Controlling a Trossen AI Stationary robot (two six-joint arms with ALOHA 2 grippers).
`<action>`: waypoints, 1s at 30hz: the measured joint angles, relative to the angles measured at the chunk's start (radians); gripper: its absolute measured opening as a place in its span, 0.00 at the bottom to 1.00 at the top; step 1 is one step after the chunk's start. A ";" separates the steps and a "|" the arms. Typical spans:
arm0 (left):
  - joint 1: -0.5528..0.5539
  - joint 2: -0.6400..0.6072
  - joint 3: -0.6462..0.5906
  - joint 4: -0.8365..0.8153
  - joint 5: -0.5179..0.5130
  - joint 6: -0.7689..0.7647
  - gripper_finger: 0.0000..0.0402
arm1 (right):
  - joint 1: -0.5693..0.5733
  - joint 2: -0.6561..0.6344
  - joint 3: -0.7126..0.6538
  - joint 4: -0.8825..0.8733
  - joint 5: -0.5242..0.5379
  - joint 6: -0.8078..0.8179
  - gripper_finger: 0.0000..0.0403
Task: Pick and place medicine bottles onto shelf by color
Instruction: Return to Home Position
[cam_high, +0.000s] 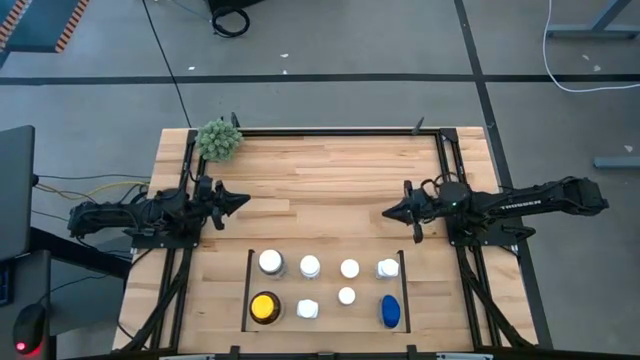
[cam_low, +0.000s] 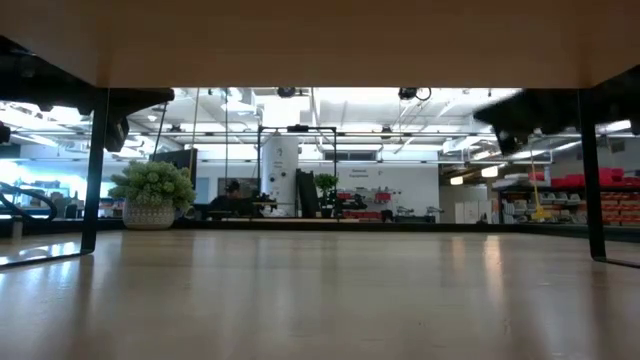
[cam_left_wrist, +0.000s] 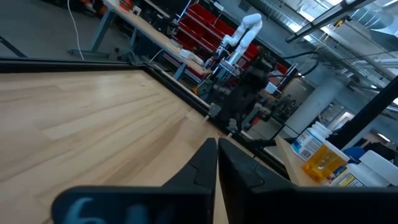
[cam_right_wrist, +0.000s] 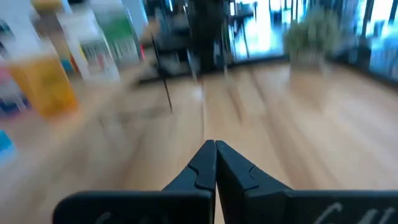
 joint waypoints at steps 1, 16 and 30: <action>0.000 0.000 0.000 0.000 0.000 0.000 0.05 | 0.000 0.000 0.000 0.046 0.000 0.000 0.02; 0.000 0.000 -0.001 0.000 -0.001 -0.005 0.06 | 0.000 0.000 0.001 0.881 0.000 0.001 0.03; 0.000 0.000 -0.001 0.000 -0.001 -0.005 0.05 | 0.000 0.007 0.051 1.058 0.000 0.002 0.03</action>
